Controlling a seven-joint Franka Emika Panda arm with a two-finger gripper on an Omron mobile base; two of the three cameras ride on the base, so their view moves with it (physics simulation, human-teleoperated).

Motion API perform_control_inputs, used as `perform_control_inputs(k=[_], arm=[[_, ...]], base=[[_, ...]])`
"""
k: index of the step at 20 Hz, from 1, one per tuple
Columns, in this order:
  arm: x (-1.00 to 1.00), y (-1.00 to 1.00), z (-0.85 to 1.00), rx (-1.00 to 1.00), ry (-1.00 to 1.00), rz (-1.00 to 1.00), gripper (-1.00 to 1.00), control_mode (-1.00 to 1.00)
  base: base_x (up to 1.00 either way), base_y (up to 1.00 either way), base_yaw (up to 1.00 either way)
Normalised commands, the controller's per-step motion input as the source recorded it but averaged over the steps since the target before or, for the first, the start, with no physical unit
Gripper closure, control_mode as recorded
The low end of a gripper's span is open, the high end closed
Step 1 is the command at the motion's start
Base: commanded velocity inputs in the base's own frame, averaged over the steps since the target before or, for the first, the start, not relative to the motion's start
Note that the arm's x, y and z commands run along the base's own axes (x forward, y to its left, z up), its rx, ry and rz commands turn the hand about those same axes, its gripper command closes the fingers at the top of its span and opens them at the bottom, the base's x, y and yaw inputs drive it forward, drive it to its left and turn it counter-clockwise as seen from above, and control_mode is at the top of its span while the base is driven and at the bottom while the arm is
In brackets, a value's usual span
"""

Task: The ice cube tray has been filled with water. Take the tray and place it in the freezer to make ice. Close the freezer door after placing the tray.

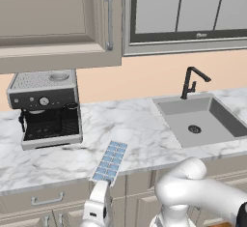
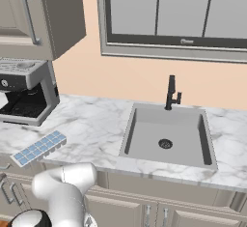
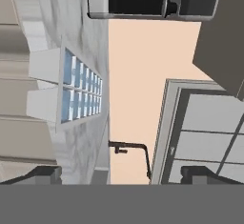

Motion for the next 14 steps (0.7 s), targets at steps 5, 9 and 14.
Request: perform_control_inputs(k=[5,9,14], arm=[[0.0,0.0,-0.13,0.0,-0.01,0.0,-1.0,-1.0],[0.04,0.0,-0.21,0.0,-0.03,0.0,-1.0,-1.0],[0.11,0.0,-0.15,0.0,-0.04,0.0,-1.0,-1.0]], base=[[0.0,0.0,0.0],[0.0,0.0,0.0],[0.0,0.0,0.0]])
